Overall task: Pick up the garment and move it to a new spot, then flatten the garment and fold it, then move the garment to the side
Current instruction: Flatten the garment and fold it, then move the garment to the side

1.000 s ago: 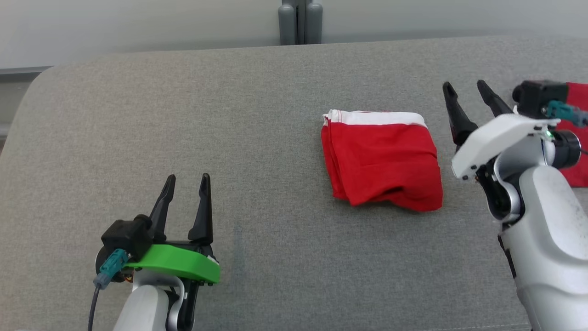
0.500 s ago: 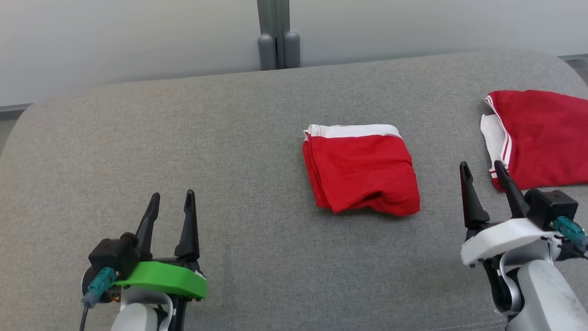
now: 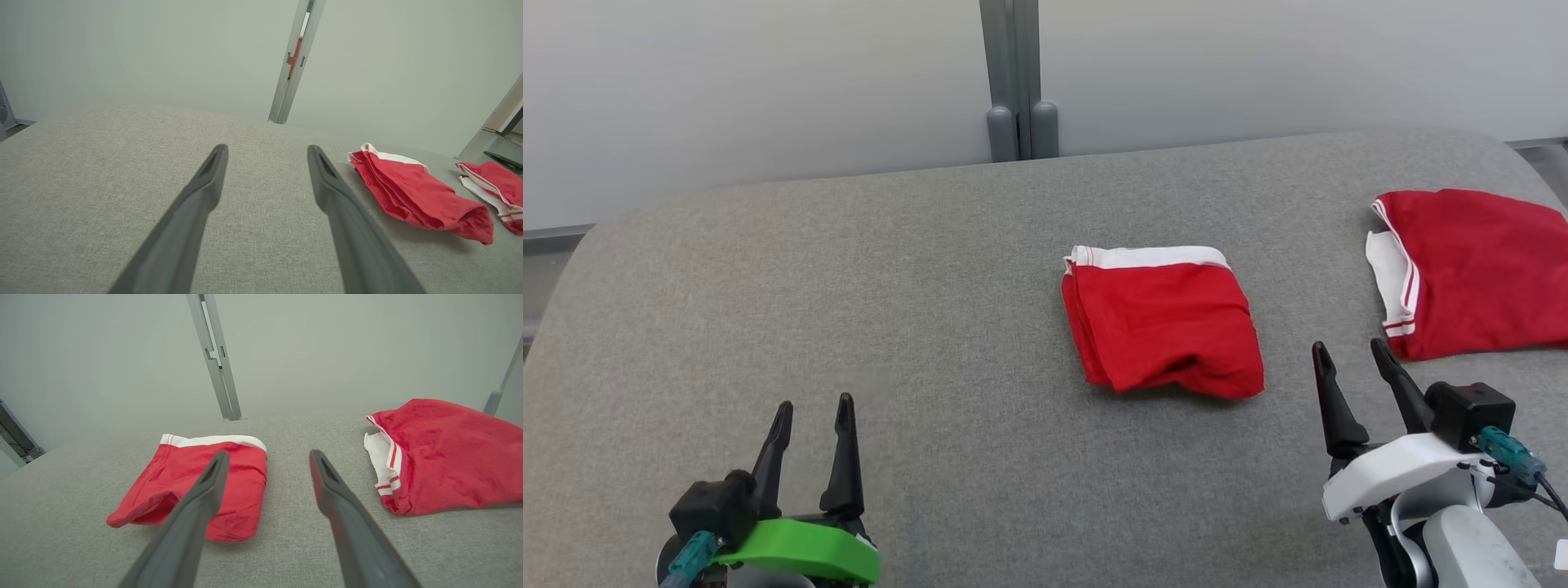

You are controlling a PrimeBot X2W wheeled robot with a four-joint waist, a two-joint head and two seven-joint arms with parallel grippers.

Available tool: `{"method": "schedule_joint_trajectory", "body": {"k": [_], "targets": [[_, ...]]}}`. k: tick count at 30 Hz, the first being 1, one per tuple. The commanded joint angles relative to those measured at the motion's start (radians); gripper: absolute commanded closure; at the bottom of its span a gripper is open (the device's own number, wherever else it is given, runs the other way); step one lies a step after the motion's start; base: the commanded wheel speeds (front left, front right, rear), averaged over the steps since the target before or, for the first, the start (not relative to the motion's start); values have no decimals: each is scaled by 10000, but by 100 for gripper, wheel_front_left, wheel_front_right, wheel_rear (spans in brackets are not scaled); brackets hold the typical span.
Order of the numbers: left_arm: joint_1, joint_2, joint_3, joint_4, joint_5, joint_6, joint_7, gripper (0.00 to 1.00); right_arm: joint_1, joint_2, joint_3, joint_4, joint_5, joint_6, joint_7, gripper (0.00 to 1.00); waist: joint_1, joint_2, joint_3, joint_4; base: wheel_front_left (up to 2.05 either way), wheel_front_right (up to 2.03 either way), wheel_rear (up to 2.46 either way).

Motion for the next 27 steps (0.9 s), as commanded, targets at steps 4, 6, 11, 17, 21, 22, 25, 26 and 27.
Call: {"method": "schedule_joint_trajectory", "body": {"k": [4, 6, 11, 17, 21, 22, 25, 26, 27], "targets": [[324, 33, 75, -118, 17, 76, -26, 0, 9, -67, 41, 11, 129, 1, 34, 0, 0, 0, -24, 149, 0, 0, 0], [353, 33, 77, -138, 28, 90, -26, 0, 23, -60, 26, 17, 143, 1, 47, 0, 0, 0, -12, 186, 0, 0, 0], [322, 33, 89, -118, 59, 93, -26, 0, 110, 18, -78, 59, 162, 1, 21, 0, 0, 0, 52, 234, 0, 0, 0], [160, 33, 71, -169, 43, 106, -26, 0, -48, -53, -63, 21, -73, 1, 16, 0, 0, 0, 200, 250, 0, 0, 0], [-20, 33, 22, -203, 118, 97, -26, 0, -582, -263, 27, -25, -160, 1, 296, 0, 0, 0, 421, 312, 0, 0, 0], [-68, 33, 16, -233, 124, 94, -25, 0, -789, -217, -27, -4, 45, 1, 514, 0, 0, 0, 518, 329, 0, 0, 0], [-181, 31, -2, -288, 138, 86, -26, 0, -1611, -187, -303, 246, 307, 1, 1441, 0, 0, 0, 814, 367, 0, 0, 0], [-235, 33, -21, -309, 131, 76, -26, 0, -1973, -126, -389, 394, 426, 1, 1914, 0, 0, 0, 951, 403, 0, 0, 0], [-288, 33, -35, -331, 124, 64, -26, 0, -2239, -106, -473, 562, 460, 1, 2365, 0, 0, 0, 1070, 442, 0, 0, 0]]}}
